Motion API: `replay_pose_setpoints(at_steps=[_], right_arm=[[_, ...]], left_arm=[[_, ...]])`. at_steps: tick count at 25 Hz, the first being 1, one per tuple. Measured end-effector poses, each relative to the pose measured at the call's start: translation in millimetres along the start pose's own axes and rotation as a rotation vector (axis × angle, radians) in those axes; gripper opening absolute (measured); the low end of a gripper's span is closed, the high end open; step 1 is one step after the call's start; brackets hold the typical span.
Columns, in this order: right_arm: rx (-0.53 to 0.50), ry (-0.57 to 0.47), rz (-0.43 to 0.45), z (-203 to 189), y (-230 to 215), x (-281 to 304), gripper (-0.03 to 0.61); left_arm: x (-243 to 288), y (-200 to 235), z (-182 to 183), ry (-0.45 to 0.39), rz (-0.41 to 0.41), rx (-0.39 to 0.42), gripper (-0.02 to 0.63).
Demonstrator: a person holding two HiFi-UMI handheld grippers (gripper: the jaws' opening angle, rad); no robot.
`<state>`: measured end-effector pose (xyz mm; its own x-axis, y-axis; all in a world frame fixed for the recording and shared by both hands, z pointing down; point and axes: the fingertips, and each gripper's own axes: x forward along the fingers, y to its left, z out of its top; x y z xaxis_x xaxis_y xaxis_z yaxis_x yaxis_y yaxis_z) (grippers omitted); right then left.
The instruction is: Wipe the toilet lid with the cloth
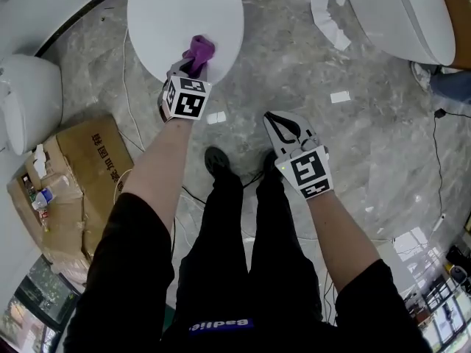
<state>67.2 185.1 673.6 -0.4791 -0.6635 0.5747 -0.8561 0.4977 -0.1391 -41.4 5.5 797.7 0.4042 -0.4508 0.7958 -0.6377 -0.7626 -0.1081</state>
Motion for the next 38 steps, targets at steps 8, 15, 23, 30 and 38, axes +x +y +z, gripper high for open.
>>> replay_pose_setpoints(at_steps=[8,15,23,30,38], right_arm=[[0.019,0.022,-0.058,-44,-51,-70,0.029],[0.023,0.004,-0.052,-15,-57,-128,0.029],[-0.059,-0.060,0.036,80,2,-167,0.029],[-0.123,-0.062,0.094,147,63,-189,0.029],[-0.119,-0.101,0.092,221,91,-207,0.029]], left_arm=[[34,-91,51,0.013,-0.085,0.059,0.084],[-46,-175,118,-0.118,-0.192,0.023,0.083],[-234,-155,146,-0.278,-0.146,-0.165,0.083],[-363,-106,131,-0.348,-0.079,-0.285,0.084],[-468,-94,172,-0.529,-0.094,-0.386,0.083]])
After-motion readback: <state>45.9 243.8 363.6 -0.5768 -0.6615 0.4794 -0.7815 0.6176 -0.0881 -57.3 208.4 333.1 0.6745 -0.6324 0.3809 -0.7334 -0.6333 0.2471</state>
